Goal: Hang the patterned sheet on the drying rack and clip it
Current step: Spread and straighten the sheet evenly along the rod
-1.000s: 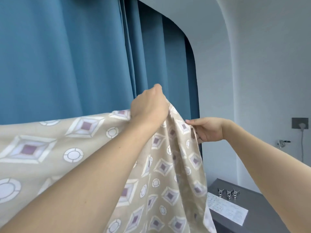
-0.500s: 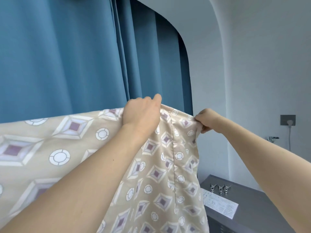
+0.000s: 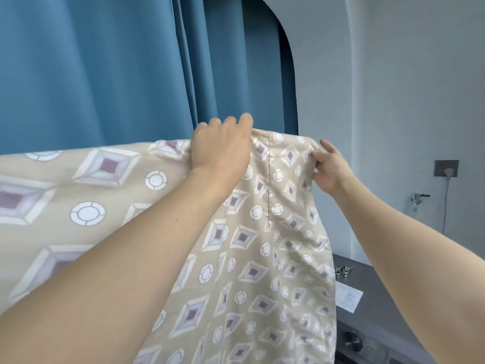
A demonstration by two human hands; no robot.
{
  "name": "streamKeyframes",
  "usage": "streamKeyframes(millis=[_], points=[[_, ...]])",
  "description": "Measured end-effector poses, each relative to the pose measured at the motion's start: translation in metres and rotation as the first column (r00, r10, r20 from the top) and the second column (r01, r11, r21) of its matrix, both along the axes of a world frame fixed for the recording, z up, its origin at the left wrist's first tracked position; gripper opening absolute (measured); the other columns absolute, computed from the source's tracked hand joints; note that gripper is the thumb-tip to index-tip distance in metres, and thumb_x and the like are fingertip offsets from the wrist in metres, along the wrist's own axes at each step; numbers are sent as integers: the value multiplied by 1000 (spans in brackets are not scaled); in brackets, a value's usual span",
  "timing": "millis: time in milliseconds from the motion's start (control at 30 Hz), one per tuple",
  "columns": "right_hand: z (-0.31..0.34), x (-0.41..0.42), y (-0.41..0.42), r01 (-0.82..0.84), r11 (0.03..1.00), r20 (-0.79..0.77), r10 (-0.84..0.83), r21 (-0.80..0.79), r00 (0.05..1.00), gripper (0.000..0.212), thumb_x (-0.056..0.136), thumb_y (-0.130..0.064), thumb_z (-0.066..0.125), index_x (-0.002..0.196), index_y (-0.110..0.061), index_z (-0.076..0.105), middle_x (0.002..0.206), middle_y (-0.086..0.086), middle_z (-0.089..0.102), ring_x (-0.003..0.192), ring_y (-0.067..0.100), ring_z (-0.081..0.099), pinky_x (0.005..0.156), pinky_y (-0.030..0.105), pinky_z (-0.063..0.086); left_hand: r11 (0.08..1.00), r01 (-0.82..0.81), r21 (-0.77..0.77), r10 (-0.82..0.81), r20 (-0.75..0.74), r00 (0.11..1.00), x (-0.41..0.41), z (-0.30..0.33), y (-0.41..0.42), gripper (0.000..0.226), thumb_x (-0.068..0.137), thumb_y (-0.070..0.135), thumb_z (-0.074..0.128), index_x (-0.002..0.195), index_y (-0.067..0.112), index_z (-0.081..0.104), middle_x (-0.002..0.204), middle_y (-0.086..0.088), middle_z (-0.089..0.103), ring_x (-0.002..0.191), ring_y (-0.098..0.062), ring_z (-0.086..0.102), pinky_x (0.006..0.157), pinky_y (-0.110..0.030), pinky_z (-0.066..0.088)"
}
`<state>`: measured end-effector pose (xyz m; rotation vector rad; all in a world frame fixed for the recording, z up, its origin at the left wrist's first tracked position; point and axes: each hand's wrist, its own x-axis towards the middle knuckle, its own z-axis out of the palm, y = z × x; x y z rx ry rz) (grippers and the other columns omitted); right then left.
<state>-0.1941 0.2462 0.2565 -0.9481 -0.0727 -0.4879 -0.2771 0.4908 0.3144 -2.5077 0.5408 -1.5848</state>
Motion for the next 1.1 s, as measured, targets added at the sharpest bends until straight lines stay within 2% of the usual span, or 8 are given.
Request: streamKeyframes(millis=[167, 300, 367, 500, 567, 667, 833, 1100], points=[[42, -18, -1, -103, 992, 208, 84, 79, 974, 57, 90, -1, 57, 137, -26, 39, 117, -2, 62, 94, 19, 65, 86, 37, 55, 999, 49, -2, -49, 50, 998, -3, 28, -4, 41, 79, -6, 41, 115, 14, 41, 86, -8, 49, 76, -30, 40, 58, -37, 25], [18, -34, 12, -238, 968, 94, 230, 79, 969, 22, 89, -20, 59, 107, -9, 53, 91, 5, 62, 63, 20, 65, 59, 28, 55, 990, 74, 117, -66, -77, 995, -7, 20, -15, 40, 76, -8, 40, 111, 12, 41, 82, -6, 49, 75, -28, 39, 58, -36, 27], [-3, -39, 13, -279, 948, 5, 281, 151, 960, 36, 93, -37, 53, 102, -2, 57, 77, 7, 67, 54, 17, 65, 51, 24, 54, 984, 56, 168, -42, -85, 995, -6, 9, -14, 37, 78, -5, 39, 110, 13, 42, 89, -7, 56, 83, -28, 41, 72, -38, 31], [-28, -40, 2, -187, 969, -32, 195, 162, 980, 60, 94, -50, 41, 117, 1, 59, 108, 17, 70, 97, 33, 69, 88, 40, 51, 948, -16, 319, -48, 192, 980, 2, -18, -9, 40, 74, 1, 28, 103, 15, 52, 92, -7, 55, 87, -29, 49, 84, -41, 35], [-29, -41, -4, -104, 980, -31, 111, 167, 993, 48, 92, -45, 46, 109, -2, 59, 95, 12, 70, 86, 29, 67, 88, 34, 48, 893, 101, 439, -215, 218, 952, 7, -45, -13, 30, 77, 7, 37, 99, 14, 55, 94, -10, 56, 87, -31, 52, 88, -42, 37], [-30, -48, -9, -2, 998, -20, 3, 68, 1000, 16, 78, -21, 52, 76, -6, 57, 65, 7, 58, 59, 24, 57, 68, 30, 44, 795, 184, 579, -194, -45, 980, 0, -105, -27, 34, 78, 25, 51, 110, 13, 58, 114, -14, 56, 109, -34, 49, 101, -47, 29], [-63, -53, -14, -9, 961, -96, -19, -276, 995, 38, 72, -7, 45, 103, -8, 68, 94, 5, 65, 84, 19, 60, 76, 29, 49, 512, 16, 859, 411, -261, 873, 2, -182, -28, 83, 86, 59, 34, 154, 16, 17, 160, -12, 7, 146, -37, -3, 104, -66, -23], [-119, -56, 8, -355, 746, -385, 143, -563, 912, 38, 70, -25, 64, 107, -20, 62, 97, -5, 66, 89, 15, 62, 90, 32, 46, 340, 201, 919, 260, -297, 919, -14, -199, 32, 99, 72, 77, 44, 153, 27, 17, 160, -6, 11, 148, -29, 2, 105, -59, -27]])
